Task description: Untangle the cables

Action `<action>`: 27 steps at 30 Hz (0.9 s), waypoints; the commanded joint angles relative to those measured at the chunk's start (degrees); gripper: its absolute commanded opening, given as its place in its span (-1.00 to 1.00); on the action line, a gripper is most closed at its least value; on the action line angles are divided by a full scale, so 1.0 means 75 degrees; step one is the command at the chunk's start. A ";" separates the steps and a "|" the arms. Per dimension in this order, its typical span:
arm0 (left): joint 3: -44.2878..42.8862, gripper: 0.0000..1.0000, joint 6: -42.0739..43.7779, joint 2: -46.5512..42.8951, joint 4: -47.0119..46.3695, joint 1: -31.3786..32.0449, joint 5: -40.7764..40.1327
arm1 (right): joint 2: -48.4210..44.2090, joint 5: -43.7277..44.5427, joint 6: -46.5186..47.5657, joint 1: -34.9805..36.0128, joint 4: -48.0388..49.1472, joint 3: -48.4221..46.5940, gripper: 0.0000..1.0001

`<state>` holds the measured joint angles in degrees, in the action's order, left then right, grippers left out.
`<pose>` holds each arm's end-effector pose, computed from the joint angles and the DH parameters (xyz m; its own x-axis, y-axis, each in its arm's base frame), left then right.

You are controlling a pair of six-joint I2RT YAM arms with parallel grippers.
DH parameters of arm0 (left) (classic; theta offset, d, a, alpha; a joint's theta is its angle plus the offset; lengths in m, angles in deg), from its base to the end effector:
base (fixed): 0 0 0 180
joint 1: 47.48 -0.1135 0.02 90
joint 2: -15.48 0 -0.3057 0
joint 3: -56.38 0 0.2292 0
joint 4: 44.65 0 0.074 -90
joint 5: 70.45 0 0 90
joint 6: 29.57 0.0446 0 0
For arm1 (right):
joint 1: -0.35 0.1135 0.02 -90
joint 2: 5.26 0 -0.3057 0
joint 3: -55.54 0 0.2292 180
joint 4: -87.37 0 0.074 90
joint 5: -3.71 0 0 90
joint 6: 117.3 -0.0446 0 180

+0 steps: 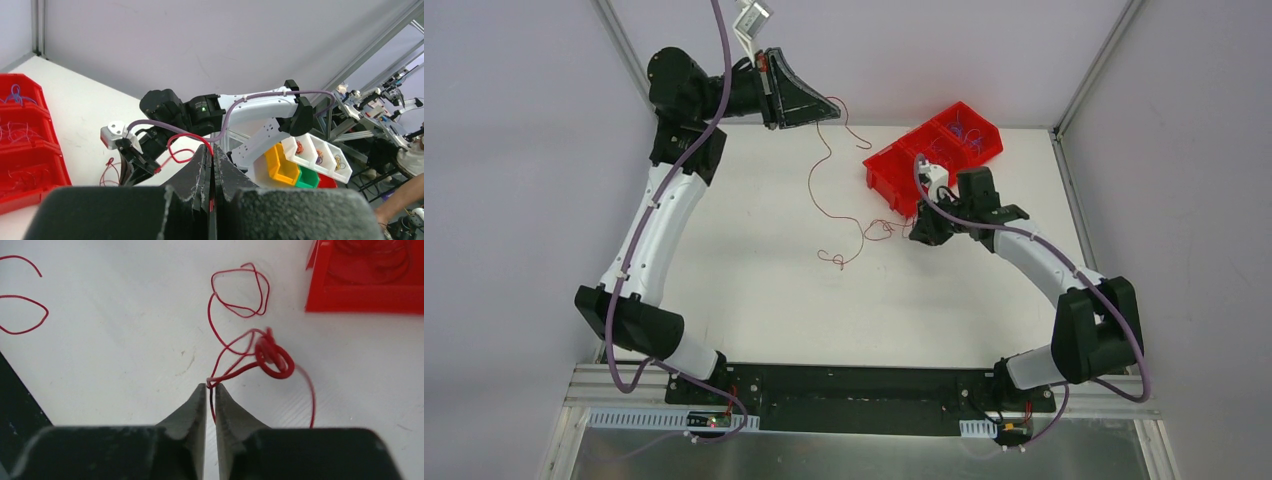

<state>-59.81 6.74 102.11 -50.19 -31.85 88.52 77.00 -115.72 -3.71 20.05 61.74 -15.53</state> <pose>0.2536 -0.1142 0.5835 -0.3426 -0.2044 -0.9170 0.9390 -0.0420 -0.3415 0.2694 0.1197 0.3043 -0.2514 -0.4602 -0.8515 -0.8342 0.5491 -0.0505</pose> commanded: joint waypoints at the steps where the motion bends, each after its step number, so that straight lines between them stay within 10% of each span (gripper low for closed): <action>1: 0.0276 -1.00 0.0792 -0.0207 0.0849 -0.0034 0.0056 | -0.0007 -0.0408 0.0780 -0.0089 -0.1750 -0.0607 -0.46; 4: 0.1180 -1.00 0.1302 -0.0374 0.1210 -0.0034 0.0069 | -0.0336 -0.0605 0.0851 -0.0067 -0.2202 -0.0710 0.18; 8: 0.2154 -1.00 0.2093 -0.0483 0.1752 -0.0024 -0.0336 | -0.0672 -0.0717 0.0680 0.0136 -0.2547 -0.0980 0.46; 18: 0.2286 -1.00 0.2253 0.0057 0.1828 0.0106 -0.0850 | -0.0257 -0.1015 -0.1110 0.1318 -0.0180 -0.1067 0.56; 27: 0.3175 -1.00 0.3918 0.0602 0.3969 -0.0045 -0.1263 | 0.0924 -0.0564 -0.0058 0.1556 -0.0179 -0.1623 0.43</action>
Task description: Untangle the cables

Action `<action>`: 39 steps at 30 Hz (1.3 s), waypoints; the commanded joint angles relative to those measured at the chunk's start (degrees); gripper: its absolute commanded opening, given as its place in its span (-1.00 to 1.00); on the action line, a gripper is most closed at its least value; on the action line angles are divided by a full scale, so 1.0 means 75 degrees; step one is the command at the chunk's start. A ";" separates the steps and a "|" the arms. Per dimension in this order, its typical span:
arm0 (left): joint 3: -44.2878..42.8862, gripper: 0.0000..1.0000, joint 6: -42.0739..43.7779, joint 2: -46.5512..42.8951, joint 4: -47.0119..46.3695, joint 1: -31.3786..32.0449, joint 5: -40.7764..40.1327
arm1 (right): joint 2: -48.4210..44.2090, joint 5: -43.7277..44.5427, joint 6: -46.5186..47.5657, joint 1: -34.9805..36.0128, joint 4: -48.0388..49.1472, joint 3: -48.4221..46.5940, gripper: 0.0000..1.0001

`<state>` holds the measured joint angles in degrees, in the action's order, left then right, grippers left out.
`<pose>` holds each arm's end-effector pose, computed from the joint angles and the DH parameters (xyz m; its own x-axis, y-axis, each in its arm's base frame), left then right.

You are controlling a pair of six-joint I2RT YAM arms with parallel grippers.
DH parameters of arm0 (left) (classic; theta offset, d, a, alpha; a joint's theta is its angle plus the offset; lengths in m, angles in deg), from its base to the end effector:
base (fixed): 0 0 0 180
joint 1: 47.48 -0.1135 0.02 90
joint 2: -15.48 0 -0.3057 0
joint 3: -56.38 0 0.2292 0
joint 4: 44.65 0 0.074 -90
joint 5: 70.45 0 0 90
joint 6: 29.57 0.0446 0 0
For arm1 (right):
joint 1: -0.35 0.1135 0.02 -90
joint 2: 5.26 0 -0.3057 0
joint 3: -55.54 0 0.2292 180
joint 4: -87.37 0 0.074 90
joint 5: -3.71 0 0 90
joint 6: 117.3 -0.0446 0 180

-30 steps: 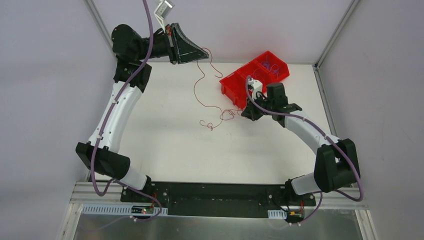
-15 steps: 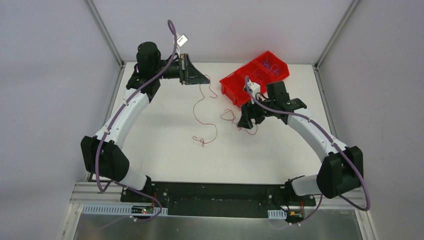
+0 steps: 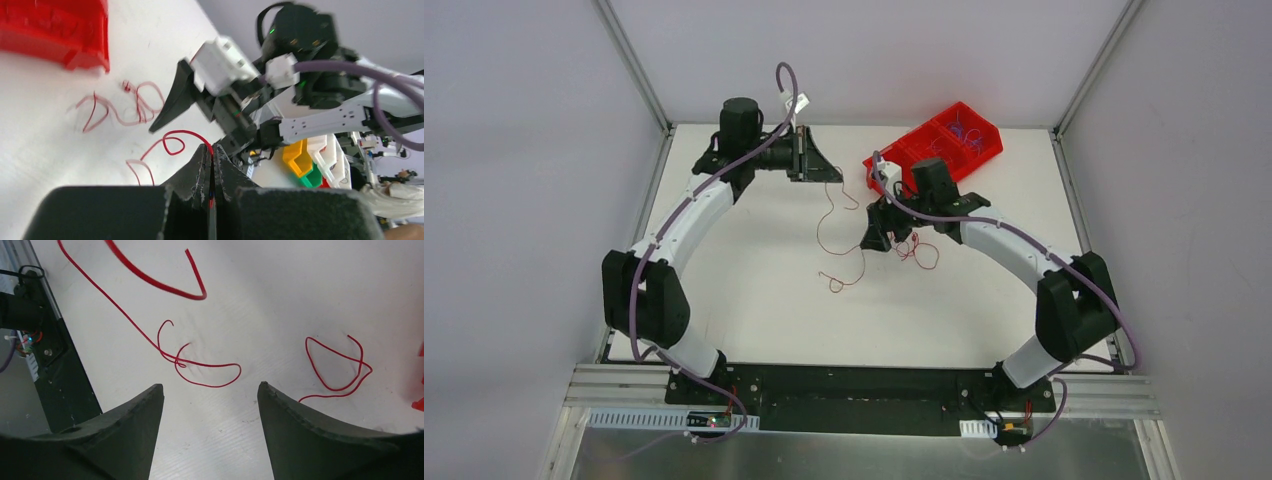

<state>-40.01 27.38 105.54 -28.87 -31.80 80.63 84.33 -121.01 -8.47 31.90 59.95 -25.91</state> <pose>0.3191 -0.1301 0.4288 -0.6571 -0.0895 -0.7484 0.7201 0.2189 -0.6584 0.2720 0.1968 0.3224 -0.2028 -0.4358 -0.8769 -0.9407 0.3353 0.0509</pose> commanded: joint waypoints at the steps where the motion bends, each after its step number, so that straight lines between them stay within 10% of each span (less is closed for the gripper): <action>1: 0.0805 -1.00 0.1313 0.0154 0.1290 -0.0052 -0.0240 | -0.0157 0.0163 0.0685 -0.0033 0.0009 -0.0085 0.43; 8: 0.2602 -1.00 0.1497 0.0834 0.1396 -0.0001 -0.0291 | -0.0412 0.0306 0.0856 0.0084 -0.0230 0.0188 0.46; 26: 0.2250 -1.00 0.0989 0.3015 0.1393 0.0056 -0.0343 | -0.0056 0.0178 0.3880 0.1703 -0.0185 0.1176 0.58; 39: 0.2134 -1.00 0.0823 0.3212 0.1396 0.0054 -0.0431 | 0.1851 0.1706 -0.0405 0.2095 -0.0565 -0.0595 0.67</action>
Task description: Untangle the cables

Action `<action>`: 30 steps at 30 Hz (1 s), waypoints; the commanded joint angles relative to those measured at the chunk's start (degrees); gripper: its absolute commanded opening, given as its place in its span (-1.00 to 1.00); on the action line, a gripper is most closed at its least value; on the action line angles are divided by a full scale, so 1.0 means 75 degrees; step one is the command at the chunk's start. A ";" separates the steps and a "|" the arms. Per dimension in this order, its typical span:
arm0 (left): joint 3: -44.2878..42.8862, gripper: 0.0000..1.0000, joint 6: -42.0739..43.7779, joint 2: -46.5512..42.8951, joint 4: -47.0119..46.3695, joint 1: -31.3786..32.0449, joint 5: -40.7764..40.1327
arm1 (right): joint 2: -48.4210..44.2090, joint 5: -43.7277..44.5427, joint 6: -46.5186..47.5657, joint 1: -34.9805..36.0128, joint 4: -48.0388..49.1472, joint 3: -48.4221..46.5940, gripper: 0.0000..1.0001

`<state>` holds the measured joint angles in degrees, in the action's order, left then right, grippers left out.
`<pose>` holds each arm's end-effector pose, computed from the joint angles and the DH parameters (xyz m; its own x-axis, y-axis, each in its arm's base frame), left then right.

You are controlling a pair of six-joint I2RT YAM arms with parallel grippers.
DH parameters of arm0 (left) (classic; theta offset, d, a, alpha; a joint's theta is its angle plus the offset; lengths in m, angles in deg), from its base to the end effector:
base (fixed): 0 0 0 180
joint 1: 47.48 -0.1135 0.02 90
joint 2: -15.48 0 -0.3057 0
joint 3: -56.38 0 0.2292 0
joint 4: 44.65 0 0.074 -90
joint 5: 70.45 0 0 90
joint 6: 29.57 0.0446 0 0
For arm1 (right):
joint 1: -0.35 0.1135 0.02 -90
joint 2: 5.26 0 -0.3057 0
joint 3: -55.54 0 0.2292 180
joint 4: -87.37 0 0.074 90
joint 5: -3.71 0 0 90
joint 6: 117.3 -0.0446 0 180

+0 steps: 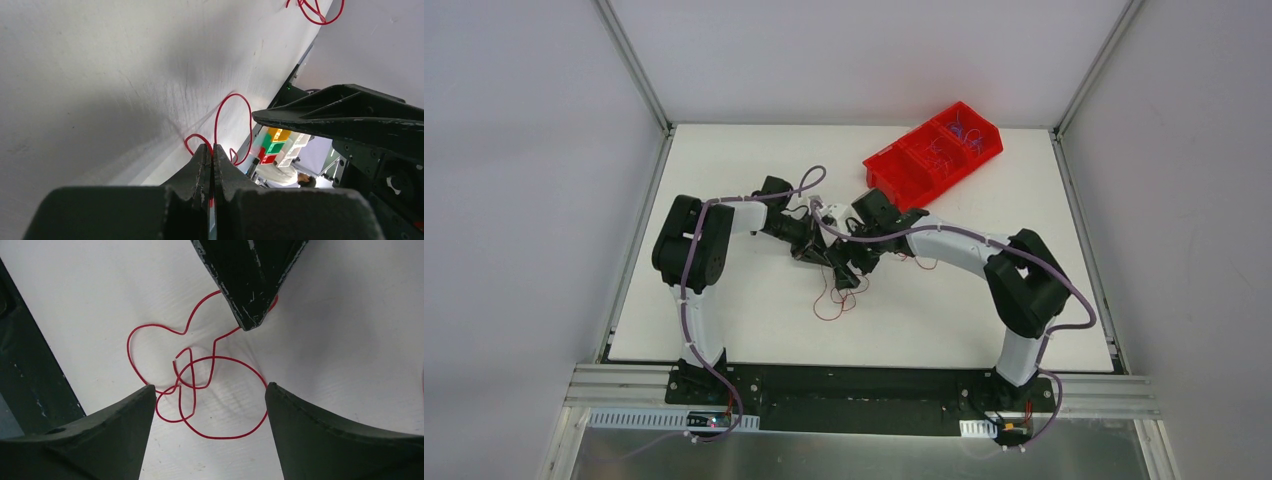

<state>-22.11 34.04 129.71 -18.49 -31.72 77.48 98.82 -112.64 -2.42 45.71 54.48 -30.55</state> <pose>0.3530 -0.1389 0.1722 -0.9953 0.0357 -0.0897 0.0959 0.4671 -0.8790 0.2559 0.2873 0.2508 -0.1435 -0.6819 -0.7173 -0.9863 0.1582 0.0469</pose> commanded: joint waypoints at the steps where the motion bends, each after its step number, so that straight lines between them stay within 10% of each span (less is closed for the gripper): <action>1: -0.0264 -1.00 -0.0077 0.0001 0.0003 0.0042 -0.0019 | -0.0049 0.0696 -0.1225 0.0344 0.0269 0.0086 0.68; 10: -0.0265 -1.00 -0.0160 0.0053 0.0003 0.0042 0.0022 | 0.0636 0.1674 -0.1019 0.0617 0.0414 0.0235 0.38; 18: -0.0326 -1.00 -0.0153 -0.0030 0.0009 0.0042 0.0051 | 0.0641 0.1740 -0.0565 0.0570 0.0029 0.0116 -1.00; 21: -0.0404 -0.98 -0.0106 -0.0196 0.0012 0.0025 0.0077 | 0.0107 0.1066 -0.0516 0.0335 -0.0158 -0.0031 -1.00; 26: -0.0491 -0.60 -0.0096 -0.0818 0.0012 -0.0166 0.0188 | -0.0733 0.0330 -0.0629 -0.0412 -0.0599 -0.0617 -1.00; 30: -0.0753 0.13 -0.0106 -0.1534 0.0012 -0.0431 0.0286 | -0.1135 0.0091 -0.0651 -0.1040 -0.0917 -0.1180 -1.00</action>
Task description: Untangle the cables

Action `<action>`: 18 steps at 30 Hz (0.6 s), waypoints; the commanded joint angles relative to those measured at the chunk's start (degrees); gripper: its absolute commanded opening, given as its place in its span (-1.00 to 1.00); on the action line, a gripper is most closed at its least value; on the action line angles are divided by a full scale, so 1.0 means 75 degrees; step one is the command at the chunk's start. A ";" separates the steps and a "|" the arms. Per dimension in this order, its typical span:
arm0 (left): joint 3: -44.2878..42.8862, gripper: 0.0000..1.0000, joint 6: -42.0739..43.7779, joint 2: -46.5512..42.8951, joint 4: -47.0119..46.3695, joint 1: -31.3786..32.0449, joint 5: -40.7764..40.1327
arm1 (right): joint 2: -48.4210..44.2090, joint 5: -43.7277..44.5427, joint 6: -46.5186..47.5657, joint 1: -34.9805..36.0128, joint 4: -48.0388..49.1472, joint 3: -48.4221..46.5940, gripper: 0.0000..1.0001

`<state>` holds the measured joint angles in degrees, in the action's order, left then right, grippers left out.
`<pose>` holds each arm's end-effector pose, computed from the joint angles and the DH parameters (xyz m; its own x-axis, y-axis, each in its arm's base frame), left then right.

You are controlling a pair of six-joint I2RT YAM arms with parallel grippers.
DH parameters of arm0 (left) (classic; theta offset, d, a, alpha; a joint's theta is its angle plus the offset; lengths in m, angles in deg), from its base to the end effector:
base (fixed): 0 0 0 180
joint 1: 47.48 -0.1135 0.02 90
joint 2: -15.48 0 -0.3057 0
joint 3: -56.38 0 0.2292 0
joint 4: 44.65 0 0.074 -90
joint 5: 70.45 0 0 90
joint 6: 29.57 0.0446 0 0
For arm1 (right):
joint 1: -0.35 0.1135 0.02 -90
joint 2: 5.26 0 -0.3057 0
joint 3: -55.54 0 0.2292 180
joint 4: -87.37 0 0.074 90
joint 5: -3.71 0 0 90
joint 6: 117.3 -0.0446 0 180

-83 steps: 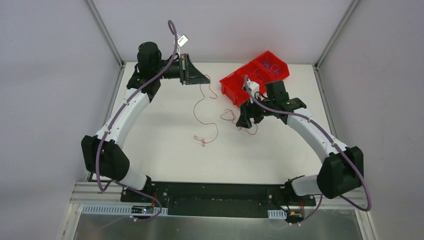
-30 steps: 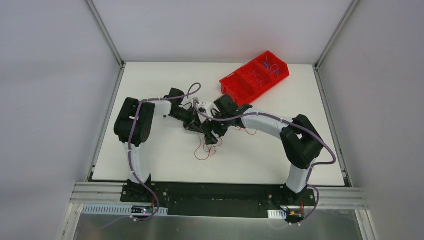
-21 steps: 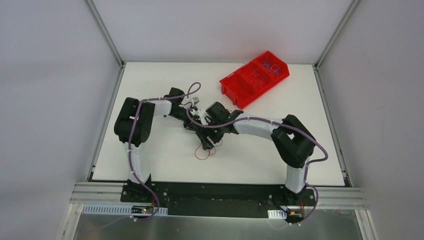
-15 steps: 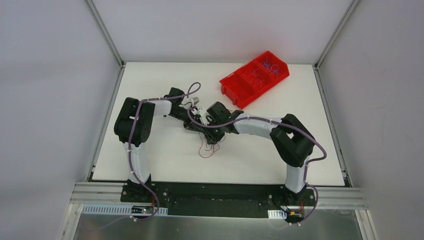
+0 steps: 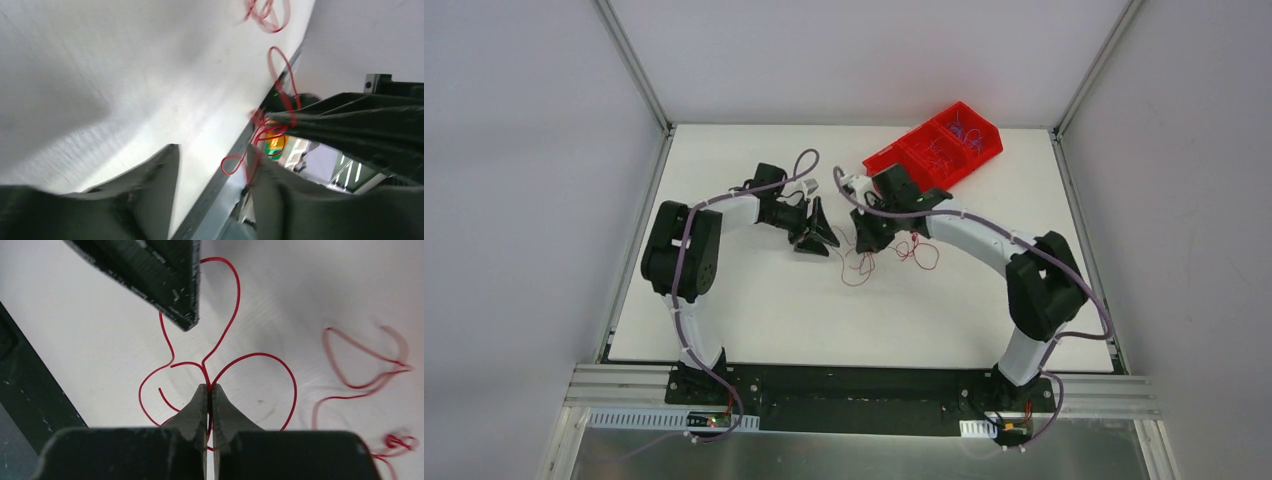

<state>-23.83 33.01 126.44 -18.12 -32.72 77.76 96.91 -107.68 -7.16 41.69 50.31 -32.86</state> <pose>0.3569 -0.1332 0.1998 -0.9886 0.0096 -0.1505 0.1389 0.4470 -0.8837 0.2746 0.2632 0.2682 -0.2752 -0.6691 -0.6904 -0.9402 0.3372 0.0480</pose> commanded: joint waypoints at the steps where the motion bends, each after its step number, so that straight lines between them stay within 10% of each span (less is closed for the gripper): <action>1: -0.0592 0.27 0.0024 -0.1274 -0.0049 -0.0419 0.0187 | -0.0922 -0.0584 0.0036 -0.0634 -0.0444 -0.1037 -1.00; 5: -0.0883 0.96 0.0054 -0.1884 -0.0053 -0.1005 -0.0315 | -0.0922 -0.0077 0.0534 -0.1267 -0.0784 -0.1627 -1.00; 18: -0.1004 0.98 -0.0047 -0.2306 0.0213 -0.1597 -0.1103 | 0.0597 0.3698 0.2350 -0.2193 -0.0188 -0.2893 -1.00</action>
<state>-30.76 32.93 109.96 -17.51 -44.85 70.62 98.20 -90.15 4.01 25.99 46.35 -52.64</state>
